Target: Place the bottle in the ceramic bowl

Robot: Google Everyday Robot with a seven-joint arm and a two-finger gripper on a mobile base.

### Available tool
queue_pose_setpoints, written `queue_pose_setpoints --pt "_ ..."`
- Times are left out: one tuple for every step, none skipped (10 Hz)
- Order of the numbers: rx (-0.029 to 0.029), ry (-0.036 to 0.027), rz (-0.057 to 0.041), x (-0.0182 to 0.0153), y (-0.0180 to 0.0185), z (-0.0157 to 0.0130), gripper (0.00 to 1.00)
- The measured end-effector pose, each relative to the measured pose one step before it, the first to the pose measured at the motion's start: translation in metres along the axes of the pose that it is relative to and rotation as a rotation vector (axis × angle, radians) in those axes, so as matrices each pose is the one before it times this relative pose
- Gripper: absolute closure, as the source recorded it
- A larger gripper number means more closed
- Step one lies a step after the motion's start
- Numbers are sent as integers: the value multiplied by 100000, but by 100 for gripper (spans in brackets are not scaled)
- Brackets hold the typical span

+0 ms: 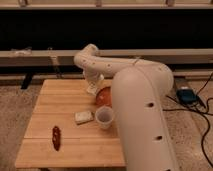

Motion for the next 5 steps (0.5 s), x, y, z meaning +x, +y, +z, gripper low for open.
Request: queue_pose_setpoints --pt "-1850 -214 3374 506 1676 193 90" --pt "-1672 -407 2945 369 1407 273 81" --pt "-2084 -367 3648 496 1612 398 69" --pt "-1422 -218 2348 376 962 399 61" --pt "-1280 -43 1697 247 571 401 53"
